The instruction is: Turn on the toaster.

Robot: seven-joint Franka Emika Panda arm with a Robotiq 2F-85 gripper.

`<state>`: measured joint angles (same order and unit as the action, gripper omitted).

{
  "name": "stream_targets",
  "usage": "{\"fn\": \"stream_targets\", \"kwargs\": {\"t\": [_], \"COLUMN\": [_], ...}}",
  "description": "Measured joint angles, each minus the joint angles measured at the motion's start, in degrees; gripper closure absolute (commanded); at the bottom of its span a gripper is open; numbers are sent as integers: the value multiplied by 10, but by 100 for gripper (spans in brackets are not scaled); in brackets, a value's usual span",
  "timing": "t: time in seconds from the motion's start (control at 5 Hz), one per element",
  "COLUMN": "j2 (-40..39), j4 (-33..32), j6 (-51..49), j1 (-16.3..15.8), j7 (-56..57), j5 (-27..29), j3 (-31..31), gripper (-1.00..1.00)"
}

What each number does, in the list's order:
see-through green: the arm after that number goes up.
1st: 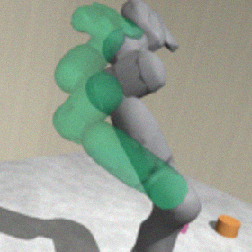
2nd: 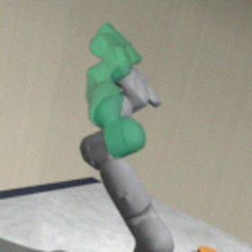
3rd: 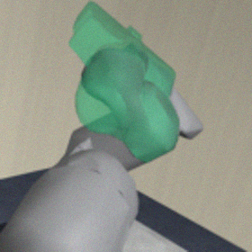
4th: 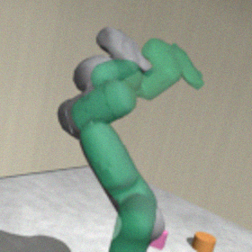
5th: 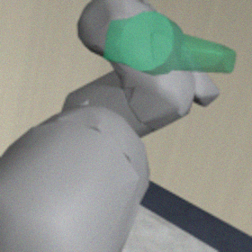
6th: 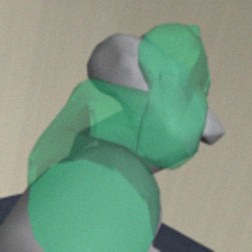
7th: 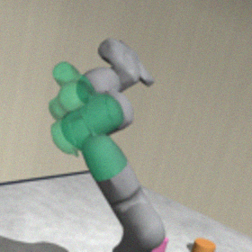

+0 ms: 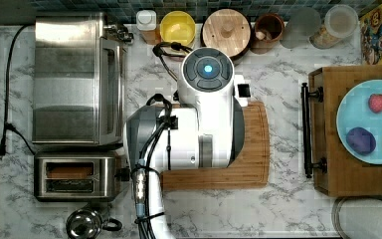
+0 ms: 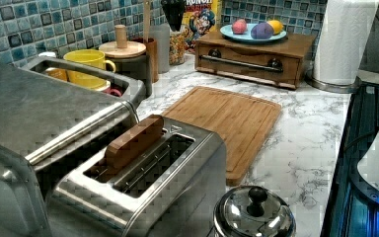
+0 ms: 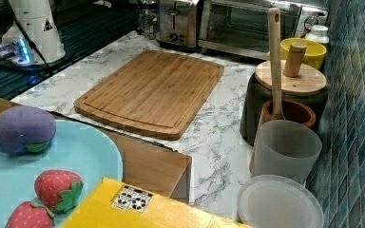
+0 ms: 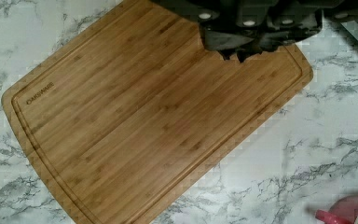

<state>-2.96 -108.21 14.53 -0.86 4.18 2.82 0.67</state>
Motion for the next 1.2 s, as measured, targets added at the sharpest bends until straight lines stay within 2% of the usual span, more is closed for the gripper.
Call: {"fn": "stream_targets", "kwargs": {"t": [0.4,0.6,0.8,1.0,1.2], "j2": [-13,-14,-2,14,28], "j4": [-4,-19,-53,-90,-129], "j6": [12,42,87,92,109], "j1": [0,-2,-3,-4,-18], "j7": [25,112,176,191,202], "j5": [13,28,59,62,105], "j3": [3,9,17,34,42], "gripper": [100,100,100,100,100]}}
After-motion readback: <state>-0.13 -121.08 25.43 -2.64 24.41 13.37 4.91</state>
